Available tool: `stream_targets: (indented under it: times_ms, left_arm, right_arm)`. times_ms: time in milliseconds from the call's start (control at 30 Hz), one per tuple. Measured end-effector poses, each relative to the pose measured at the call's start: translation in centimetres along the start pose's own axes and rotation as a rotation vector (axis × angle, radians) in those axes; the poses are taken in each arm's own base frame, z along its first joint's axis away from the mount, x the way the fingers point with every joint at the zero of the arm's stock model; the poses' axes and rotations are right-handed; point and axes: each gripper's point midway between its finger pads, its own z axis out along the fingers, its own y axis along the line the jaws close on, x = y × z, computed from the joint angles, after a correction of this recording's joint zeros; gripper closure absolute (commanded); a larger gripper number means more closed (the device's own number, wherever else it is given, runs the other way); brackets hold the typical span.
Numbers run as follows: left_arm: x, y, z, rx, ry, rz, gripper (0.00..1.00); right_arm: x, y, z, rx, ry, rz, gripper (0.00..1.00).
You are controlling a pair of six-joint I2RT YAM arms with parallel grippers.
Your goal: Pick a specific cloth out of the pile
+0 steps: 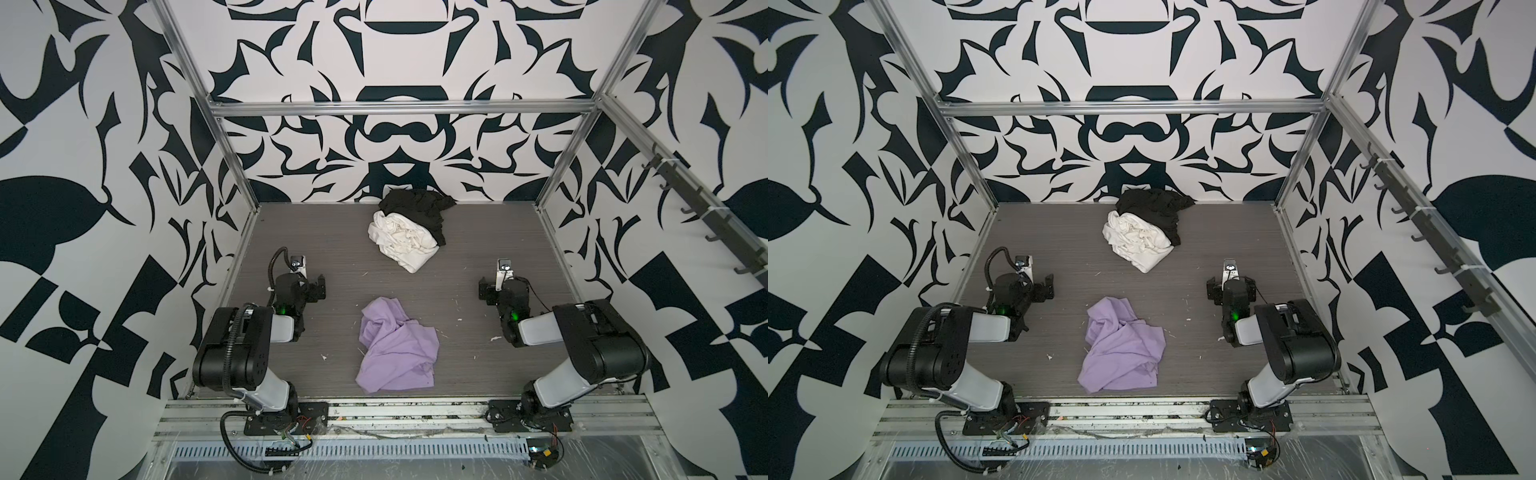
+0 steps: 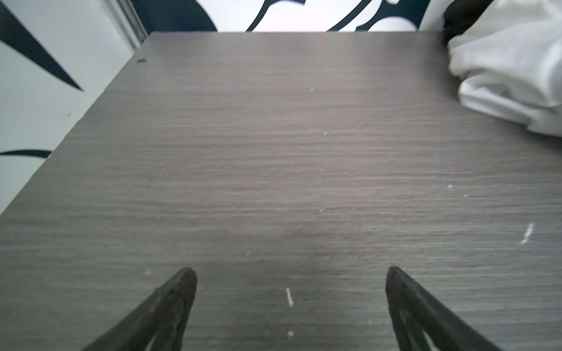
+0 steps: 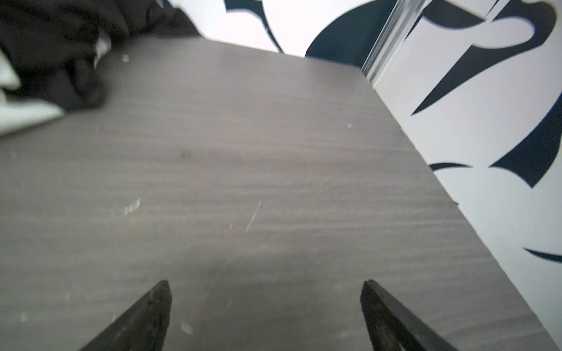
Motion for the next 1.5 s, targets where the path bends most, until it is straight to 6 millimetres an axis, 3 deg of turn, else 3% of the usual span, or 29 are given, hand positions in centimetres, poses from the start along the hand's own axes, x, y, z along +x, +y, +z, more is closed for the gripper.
stream_targets:
  times_ms: [500,533,567,600,633,667,700,733,767,800,833,867,900,933,967,1067,1500]
  left_arm:
    - [-1.4,-0.5,0.4,0.051,-0.041,-0.009,0.01]
    - [-1.5,-0.5,0.4,0.051,-0.042,-0.009,0.01]
    - [-1.4,-0.5,0.4,0.051,-0.042,-0.009,0.01]
    - [-1.4,-0.5,0.4,0.051,-0.041,-0.009,0.01]
    - [-1.4,-0.5,0.4,0.051,-0.041,-0.009,0.01]
    - [-1.4,-0.5,0.4,0.051,-0.041,-0.009,0.0]
    - [-1.4,-0.5,0.4,0.052,-0.041,-0.009,0.04]
    - [-1.4,-0.5,0.4,0.053,-0.041,-0.009,0.44]
    - [-1.4,-0.5,0.4,0.055,-0.042,-0.011,0.97]
    - [-1.4,-0.5,0.4,0.055,-0.042,-0.012,1.0]
    - [-1.4,-0.5,0.4,0.056,-0.042,-0.013,1.0]
    - [-1.4,-0.6,0.4,0.058,-0.042,-0.013,1.0]
    - [-1.4,-0.6,0.4,0.058,-0.042,-0.012,0.85]
    - [-1.4,-0.6,0.4,0.058,-0.042,-0.012,0.12]
    - [-1.4,-0.6,0.4,0.058,-0.042,-0.008,0.0]
    - [-1.4,-0.6,0.4,0.059,-0.042,-0.009,0.01]
    - [-1.4,-0.6,0.4,0.058,-0.042,-0.011,0.01]
  right_arm:
    - [0.0,0.2,0.1,-0.018,0.007,0.026,0.0]
    - [0.0,0.2,0.1,-0.02,0.009,0.025,0.04]
    - [0.1,0.3,0.1,-0.022,0.012,0.027,0.11]
    - [0.2,0.3,0.1,-0.024,0.015,0.029,0.28]
    - [0.3,0.4,0.1,-0.027,0.018,0.028,0.75]
    - [0.3,0.4,0.1,-0.03,0.02,0.027,1.0]
    - [0.3,0.4,0.1,-0.031,0.022,0.027,1.0]
    - [0.4,0.4,0.1,-0.031,0.023,0.028,1.0]
    - [0.4,0.4,0.1,-0.033,0.026,0.029,1.0]
    - [0.5,0.4,0.1,-0.032,0.028,0.029,1.0]
    - [0.5,0.3,0.1,-0.032,0.029,0.035,1.0]
    - [0.5,0.3,0.1,-0.033,0.03,0.037,0.89]
    - [0.5,0.4,0.1,-0.034,0.03,0.036,0.6]
    - [0.5,0.4,0.1,-0.035,0.031,0.04,0.25]
    - [0.5,0.4,0.1,-0.035,0.031,0.041,0.17]
    - [0.6,0.4,0.1,-0.036,0.033,0.04,0.01]
    - [0.6,0.4,0.1,-0.039,0.034,0.04,0.01]
